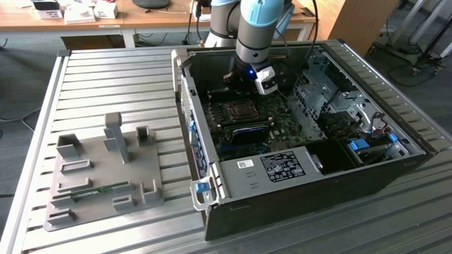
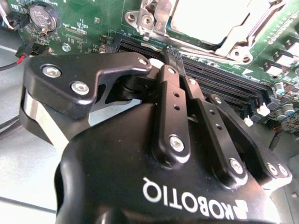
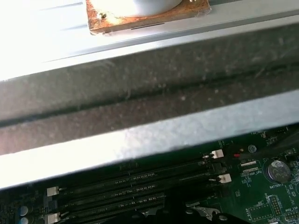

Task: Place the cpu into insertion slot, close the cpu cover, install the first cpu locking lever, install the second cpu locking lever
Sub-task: 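Install the first cpu locking lever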

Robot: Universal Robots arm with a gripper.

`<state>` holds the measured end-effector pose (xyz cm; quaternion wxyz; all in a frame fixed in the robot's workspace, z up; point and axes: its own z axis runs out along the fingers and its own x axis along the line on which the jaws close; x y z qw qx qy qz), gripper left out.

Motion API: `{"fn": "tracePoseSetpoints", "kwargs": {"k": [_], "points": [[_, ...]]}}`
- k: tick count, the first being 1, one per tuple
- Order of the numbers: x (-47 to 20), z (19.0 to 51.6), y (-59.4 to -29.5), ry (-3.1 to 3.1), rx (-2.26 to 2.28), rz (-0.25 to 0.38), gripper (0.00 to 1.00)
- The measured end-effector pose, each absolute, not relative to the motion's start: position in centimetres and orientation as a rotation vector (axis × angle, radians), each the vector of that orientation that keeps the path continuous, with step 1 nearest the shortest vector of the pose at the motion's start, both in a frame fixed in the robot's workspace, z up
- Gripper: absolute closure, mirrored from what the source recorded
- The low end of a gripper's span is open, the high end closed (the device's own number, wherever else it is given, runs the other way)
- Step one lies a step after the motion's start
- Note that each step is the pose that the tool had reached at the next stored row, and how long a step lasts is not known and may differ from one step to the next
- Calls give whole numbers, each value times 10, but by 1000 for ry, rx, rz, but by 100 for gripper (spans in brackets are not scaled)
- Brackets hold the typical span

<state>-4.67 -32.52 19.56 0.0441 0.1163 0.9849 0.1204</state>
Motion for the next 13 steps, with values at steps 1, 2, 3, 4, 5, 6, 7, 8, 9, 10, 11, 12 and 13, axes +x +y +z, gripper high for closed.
{"fn": "tracePoseSetpoints", "kwargs": {"k": [1, 2, 3, 4, 5, 6, 7, 8, 9, 10, 11, 12, 13], "points": [[-47, 196, -325, 3010, 356, 368, 89], [-47, 197, -325, 3010, 356, 368, 89], [-47, 197, -325, 3010, 356, 368, 89], [-47, 198, -325, 3010, 356, 368, 89], [-47, 199, -325, 3010, 356, 368, 89], [-47, 200, -325, 3010, 356, 368, 89], [-47, 201, -325, 3010, 356, 368, 89], [-46, 201, -325, 3010, 356, 368, 89], [-46, 202, -325, 3010, 356, 368, 89], [-46, 202, -325, 3010, 355, 369, 89], [-46, 202, -325, 3010, 355, 369, 89], [-46, 202, -325, 3010, 356, 368, 89], [-45, 202, -325, 3010, 356, 368, 89]]}}
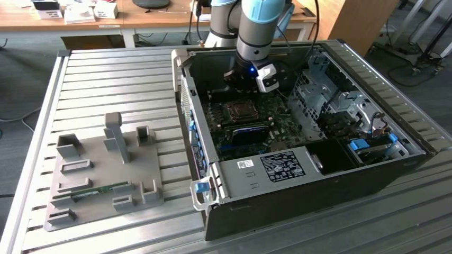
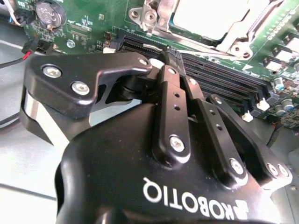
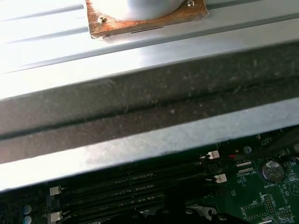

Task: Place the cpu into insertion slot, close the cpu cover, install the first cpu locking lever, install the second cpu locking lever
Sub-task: 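Install the first cpu locking lever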

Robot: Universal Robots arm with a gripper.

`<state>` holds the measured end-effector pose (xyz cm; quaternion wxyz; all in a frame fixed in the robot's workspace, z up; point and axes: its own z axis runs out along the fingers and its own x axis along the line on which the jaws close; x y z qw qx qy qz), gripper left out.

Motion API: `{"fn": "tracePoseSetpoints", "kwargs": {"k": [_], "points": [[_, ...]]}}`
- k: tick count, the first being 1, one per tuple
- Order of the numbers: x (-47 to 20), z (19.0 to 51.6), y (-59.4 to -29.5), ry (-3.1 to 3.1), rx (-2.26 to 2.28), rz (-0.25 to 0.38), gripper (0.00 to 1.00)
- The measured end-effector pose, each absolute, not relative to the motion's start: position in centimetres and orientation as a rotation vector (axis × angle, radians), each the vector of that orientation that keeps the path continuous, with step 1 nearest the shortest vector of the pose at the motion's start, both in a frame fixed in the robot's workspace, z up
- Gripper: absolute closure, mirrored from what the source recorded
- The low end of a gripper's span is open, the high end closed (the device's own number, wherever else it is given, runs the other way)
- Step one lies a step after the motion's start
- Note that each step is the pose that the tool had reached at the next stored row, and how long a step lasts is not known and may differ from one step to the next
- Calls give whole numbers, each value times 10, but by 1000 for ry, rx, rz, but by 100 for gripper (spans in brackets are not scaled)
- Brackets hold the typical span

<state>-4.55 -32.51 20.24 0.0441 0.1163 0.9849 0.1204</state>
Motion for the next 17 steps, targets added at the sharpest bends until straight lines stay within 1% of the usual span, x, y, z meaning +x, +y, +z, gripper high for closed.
{"fn": "tracePoseSetpoints", "kwargs": {"k": [17], "points": [[-44, 203, -325, 3006, 371, 380, 89]]}}
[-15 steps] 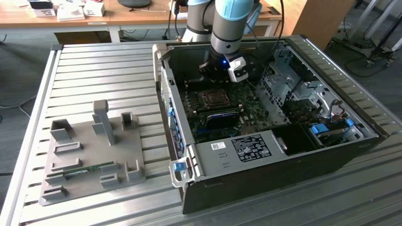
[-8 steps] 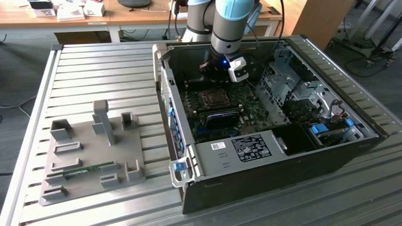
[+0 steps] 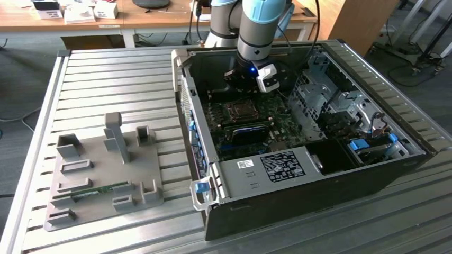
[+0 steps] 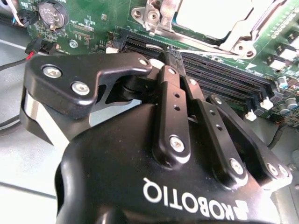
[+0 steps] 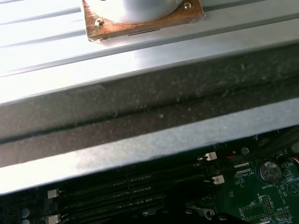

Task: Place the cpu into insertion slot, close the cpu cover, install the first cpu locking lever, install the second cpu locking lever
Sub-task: 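Install the first cpu locking lever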

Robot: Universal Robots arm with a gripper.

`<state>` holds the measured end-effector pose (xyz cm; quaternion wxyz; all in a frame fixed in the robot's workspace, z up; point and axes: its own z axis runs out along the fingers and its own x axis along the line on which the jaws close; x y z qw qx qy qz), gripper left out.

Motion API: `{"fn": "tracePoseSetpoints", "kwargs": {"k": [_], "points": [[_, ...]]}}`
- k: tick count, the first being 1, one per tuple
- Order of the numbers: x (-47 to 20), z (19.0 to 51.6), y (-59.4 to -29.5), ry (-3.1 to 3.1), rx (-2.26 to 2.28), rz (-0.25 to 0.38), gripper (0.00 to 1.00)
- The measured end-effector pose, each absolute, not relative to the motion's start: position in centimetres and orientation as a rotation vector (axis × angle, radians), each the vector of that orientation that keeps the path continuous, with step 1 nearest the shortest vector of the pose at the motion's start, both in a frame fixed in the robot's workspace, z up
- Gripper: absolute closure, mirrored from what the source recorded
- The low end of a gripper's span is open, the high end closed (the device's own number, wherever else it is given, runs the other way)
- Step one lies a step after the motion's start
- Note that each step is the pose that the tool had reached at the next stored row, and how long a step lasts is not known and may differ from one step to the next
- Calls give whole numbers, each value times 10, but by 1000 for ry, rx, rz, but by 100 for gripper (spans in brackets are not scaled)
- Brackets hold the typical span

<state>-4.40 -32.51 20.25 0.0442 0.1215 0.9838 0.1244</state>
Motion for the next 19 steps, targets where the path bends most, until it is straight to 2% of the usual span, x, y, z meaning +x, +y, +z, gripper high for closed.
{"fn": "tracePoseSetpoints", "kwargs": {"k": [19], "points": [[-44, 200, -329, 3005, 378, 385, 89]]}}
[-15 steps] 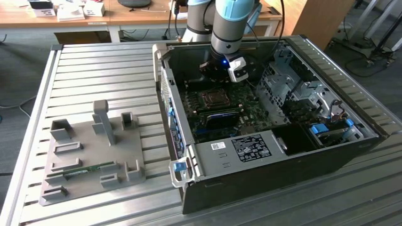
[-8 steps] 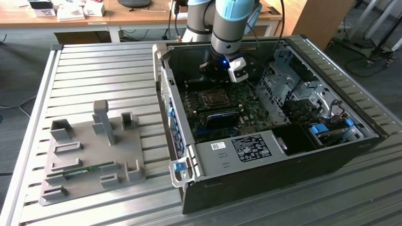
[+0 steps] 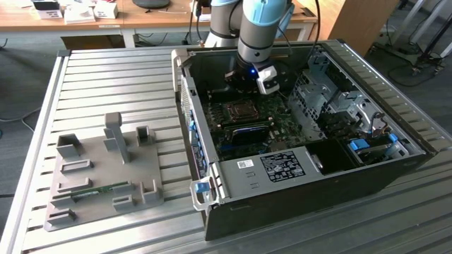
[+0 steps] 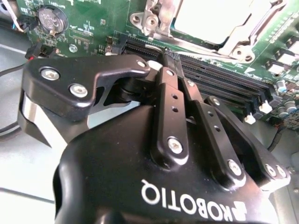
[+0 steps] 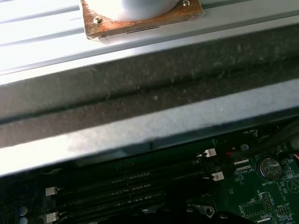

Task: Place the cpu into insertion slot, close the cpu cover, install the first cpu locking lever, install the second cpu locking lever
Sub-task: 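Install the first cpu locking lever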

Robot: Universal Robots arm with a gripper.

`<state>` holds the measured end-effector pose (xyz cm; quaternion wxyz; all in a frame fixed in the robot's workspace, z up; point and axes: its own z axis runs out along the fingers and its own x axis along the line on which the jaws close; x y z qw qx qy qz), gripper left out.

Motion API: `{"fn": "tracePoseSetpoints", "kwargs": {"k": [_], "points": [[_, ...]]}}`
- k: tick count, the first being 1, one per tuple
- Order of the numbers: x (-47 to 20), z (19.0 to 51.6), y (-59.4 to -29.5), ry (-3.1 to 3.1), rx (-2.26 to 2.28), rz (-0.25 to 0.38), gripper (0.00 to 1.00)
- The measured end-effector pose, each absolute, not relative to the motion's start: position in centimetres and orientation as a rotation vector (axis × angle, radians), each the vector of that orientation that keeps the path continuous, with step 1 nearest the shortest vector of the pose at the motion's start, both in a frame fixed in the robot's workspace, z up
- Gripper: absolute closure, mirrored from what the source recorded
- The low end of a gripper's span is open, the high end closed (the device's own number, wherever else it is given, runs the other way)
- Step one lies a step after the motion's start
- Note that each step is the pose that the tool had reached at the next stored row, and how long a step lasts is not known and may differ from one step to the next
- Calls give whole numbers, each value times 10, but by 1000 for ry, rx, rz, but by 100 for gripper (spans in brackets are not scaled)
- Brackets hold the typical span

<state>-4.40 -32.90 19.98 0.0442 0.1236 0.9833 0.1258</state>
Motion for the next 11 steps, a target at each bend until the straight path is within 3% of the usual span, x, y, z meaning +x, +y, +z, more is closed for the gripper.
{"fn": "tracePoseSetpoints", "kwargs": {"k": [11], "points": [[-44, 197, -333, 3005, 378, 385, 89]]}}
